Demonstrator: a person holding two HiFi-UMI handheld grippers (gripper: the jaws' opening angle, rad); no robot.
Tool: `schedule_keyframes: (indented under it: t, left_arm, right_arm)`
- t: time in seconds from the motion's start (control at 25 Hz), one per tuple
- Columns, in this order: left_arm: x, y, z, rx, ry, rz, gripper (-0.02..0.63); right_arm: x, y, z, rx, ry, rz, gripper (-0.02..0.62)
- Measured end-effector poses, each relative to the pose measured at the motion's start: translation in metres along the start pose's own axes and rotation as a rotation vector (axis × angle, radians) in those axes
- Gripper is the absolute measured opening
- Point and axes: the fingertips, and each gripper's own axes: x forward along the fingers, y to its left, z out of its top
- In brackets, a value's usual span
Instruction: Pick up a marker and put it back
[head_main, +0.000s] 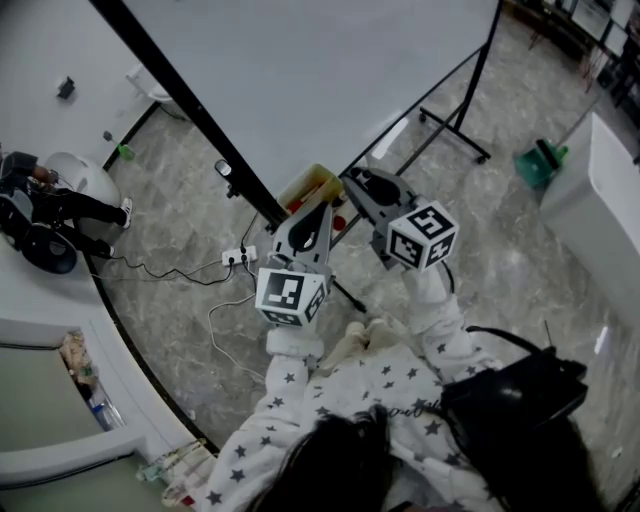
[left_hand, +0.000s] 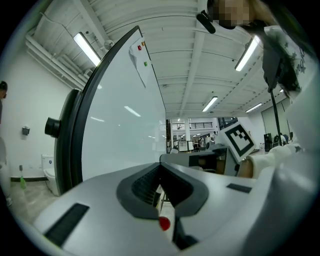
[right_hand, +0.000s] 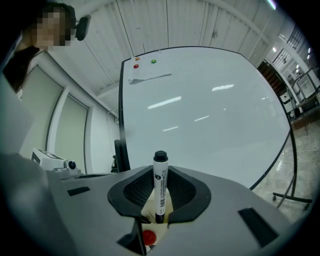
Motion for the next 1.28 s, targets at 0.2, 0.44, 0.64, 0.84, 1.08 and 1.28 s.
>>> schedule_keyframes:
  t: [0.2, 0.44, 0.64, 0.84, 1.08, 1.28]
  left_arm:
    - [0.0, -0.012, 0.025, 0.023, -0.001, -0.028, 0.002]
    - [-0.005, -0.026, 0.058, 0.037, 0.01, -0.054, 0.002]
    - [-0.014, -0.027, 0.073, -0.017, -0.051, -0.027, 0.002]
    - [-0.016, -0.03, 0.068, -0.002, -0.027, -0.025, 0.002]
    - [-0.014, -0.027, 0.069, 0.006, -0.027, -0.028, 0.0]
    - [-0.012, -0.023, 0.073, 0.011, -0.052, -0.028, 0.002]
  right_arm:
    - [-0.009, 0.016, 0.042, -0.036, -0.012, 0.023, 0.083]
    - [-0.02, 0.034, 0.081, -0.067, -0.035, 0.061, 0.083]
    - [-0.035, 0.045, 0.099, -0.072, -0.066, 0.071, 0.083]
    - [-0.04, 0.052, 0.098, -0.08, -0.063, 0.079, 0.083]
    - [-0.038, 0.053, 0.098, -0.083, -0.057, 0.083, 0.083]
    - [-0.034, 0.052, 0.099, -0.086, -0.053, 0.086, 0.082]
